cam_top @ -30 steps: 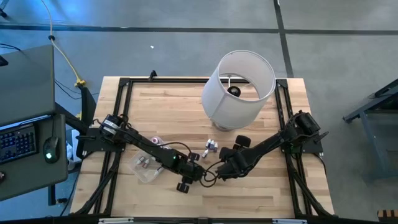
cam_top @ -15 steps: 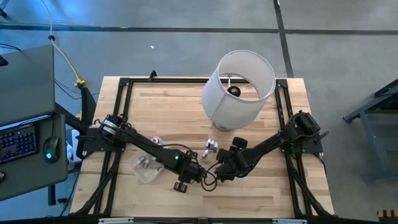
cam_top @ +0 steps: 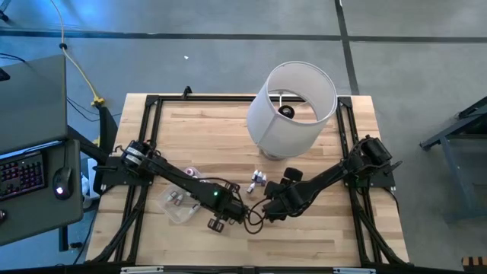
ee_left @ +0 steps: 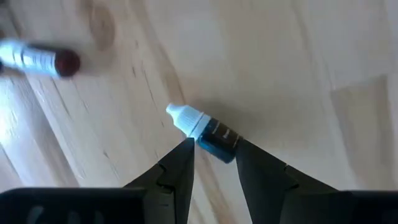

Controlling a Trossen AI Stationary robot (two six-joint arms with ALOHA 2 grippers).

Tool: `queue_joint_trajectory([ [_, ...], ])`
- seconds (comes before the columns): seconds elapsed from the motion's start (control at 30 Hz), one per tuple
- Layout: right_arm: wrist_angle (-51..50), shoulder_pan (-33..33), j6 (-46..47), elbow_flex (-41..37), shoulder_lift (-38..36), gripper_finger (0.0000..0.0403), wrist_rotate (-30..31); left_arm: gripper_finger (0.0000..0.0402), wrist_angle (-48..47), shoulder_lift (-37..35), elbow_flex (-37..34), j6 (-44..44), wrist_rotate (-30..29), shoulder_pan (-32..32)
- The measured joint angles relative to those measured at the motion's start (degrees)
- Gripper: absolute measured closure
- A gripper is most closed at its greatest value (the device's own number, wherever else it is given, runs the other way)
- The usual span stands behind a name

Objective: Pick & Place food coloring
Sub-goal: Put the brown food coloring bottle into the transparent bin

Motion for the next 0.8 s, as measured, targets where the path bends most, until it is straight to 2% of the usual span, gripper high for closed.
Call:
queue_joint_trajectory([
  [0.1,0.1,0.0,-0.1,0.0,0.0,0.0265,0.0,0.0286,0.2,0.0,0.0,-6.7,0.3,0.0],
  [0.3,0.8,-0.1,-0.1,0.0,0.0,0.0265,0.2,0.0286,-0.4,0.0,0.0,-14.3,5.1,0.0],
  [0.5,1.6,-0.1,-0.8,0.0,0.0,0.0265,0.2,0.0286,0.0,0.0,0.0,-19.9,-0.2,0.0],
  [0.7,2.6,0.0,-1.5,0.0,0.0,0.0265,0.2,0.0286,0.6,0.0,0.0,-28.0,-0.5,0.0],
  [0.8,2.6,0.0,-1.5,0.0,0.0,0.0265,0.2,0.0286,1.6,0.0,0.0,-29.0,-0.7,0.0],
])
